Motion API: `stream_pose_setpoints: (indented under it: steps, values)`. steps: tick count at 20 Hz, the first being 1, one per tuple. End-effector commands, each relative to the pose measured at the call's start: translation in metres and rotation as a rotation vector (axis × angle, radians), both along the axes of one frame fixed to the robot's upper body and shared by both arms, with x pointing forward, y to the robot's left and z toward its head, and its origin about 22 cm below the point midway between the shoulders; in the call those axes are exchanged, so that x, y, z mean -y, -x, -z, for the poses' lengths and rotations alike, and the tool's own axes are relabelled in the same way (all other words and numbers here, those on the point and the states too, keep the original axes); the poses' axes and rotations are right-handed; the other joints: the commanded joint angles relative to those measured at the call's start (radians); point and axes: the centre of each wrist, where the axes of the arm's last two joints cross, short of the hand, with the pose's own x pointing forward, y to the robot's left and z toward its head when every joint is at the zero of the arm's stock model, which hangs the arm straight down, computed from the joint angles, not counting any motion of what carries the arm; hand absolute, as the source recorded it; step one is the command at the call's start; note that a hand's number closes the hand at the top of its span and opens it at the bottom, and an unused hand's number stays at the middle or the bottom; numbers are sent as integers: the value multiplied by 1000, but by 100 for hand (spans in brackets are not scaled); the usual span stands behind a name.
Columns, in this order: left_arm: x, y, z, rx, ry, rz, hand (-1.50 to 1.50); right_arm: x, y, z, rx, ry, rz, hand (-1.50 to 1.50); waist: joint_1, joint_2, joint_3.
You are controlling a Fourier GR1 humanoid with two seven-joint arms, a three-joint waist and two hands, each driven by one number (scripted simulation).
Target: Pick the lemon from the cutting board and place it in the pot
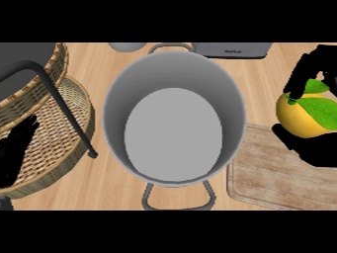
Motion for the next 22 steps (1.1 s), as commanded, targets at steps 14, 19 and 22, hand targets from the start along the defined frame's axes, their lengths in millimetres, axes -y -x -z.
stream_pose_setpoints:
  steps: [14, 19, 22]
  values:
    - [19, -14, 4, -171, -125, -115, 0, -113, -47, 71, -401, 1, -52, -150, 12, 15, 17]
    - [8, -12, -9, -157, -142, -127, 0, -126, -54, 82, -431, -261, -87, -150, 3, 13, 21]
    - [-5, -5, 1, -181, -131, -118, 0, -134, -64, 88, -396, -433, -51, -150, 2, 18, 19]
